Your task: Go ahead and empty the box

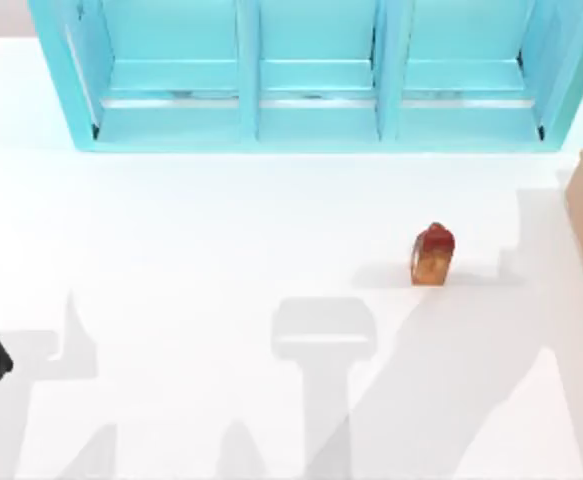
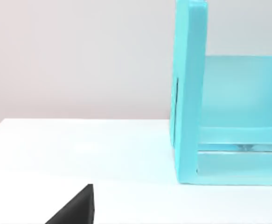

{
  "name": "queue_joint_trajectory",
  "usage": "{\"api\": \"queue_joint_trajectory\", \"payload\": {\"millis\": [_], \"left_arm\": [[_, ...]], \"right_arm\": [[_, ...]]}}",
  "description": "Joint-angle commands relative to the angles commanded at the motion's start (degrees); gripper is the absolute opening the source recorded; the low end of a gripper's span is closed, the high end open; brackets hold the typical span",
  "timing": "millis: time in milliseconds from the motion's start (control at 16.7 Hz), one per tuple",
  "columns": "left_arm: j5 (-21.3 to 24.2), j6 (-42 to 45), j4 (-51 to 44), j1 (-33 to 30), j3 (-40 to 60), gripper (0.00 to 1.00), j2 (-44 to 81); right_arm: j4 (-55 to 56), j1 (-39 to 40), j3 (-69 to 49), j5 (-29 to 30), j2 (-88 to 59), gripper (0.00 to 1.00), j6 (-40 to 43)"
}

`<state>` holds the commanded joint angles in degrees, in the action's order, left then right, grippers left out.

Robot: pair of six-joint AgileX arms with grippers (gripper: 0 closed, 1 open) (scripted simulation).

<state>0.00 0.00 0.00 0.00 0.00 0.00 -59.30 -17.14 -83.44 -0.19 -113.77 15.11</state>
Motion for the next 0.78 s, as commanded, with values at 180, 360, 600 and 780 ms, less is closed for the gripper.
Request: {"api": "queue_joint_trajectory", "payload": {"millis": [180,360,600,780], "left_arm": [[0.0,0.0,0.0,0.0,0.0,1.0,0.0],[0.0,0.0,0.0,0.0,0.0,1.0,0.0],[0.0,0.0,0.0,0.0,0.0,1.0,0.0],[0.0,0.0,0.0,0.0,0.0,1.0,0.0]], "right_arm": [[-7.3,-0.1,-7.0,0.0,0.1,0.0,0.2],[-17.1,-0.2,-15.3,-0.1,0.7,0.0,0.3],[-25.9,-0.2,-23.5,-0.1,2.1,0.0,0.2],[-26.7,-0.2,-24.3,-0.1,2.2,0.0,0.3]]}}
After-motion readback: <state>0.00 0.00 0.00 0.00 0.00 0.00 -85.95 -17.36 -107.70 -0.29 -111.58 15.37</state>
